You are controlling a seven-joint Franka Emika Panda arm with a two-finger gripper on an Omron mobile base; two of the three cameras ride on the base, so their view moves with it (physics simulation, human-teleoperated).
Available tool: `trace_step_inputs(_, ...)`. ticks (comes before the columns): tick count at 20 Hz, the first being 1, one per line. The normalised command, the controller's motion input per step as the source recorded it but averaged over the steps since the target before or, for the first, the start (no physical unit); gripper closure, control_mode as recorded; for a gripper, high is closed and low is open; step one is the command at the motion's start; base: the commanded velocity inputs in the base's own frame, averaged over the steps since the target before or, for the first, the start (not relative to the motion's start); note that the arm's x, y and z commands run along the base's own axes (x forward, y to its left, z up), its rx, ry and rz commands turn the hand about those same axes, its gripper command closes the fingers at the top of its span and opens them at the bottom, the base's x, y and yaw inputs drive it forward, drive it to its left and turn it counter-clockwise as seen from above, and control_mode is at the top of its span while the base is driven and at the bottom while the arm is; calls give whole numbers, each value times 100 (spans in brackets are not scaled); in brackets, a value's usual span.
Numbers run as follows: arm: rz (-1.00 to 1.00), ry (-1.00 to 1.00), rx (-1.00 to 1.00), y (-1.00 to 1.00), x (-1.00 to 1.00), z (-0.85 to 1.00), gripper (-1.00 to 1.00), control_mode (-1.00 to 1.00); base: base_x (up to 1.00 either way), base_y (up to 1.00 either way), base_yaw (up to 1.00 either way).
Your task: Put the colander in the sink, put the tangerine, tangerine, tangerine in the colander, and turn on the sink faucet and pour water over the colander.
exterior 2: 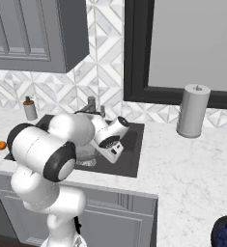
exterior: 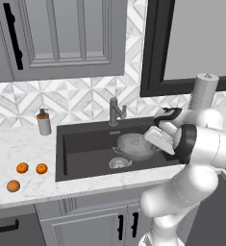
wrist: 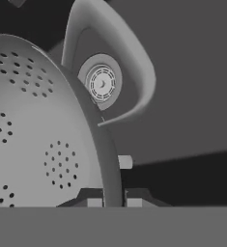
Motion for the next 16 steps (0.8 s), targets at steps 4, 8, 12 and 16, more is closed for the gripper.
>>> trace_step_inputs(4,1,1,0,24,15,-37,100,-100,0,0,0)
trace_step_inputs(8,2,0,0,28,20,-37,100,-100,0,0,0)
trace_step_inputs(12,1,0,0,24,20,-37,100,-100,0,0,0)
trace_step_inputs(16,0,0,0,5,26,-26,100,-100,0,0,0)
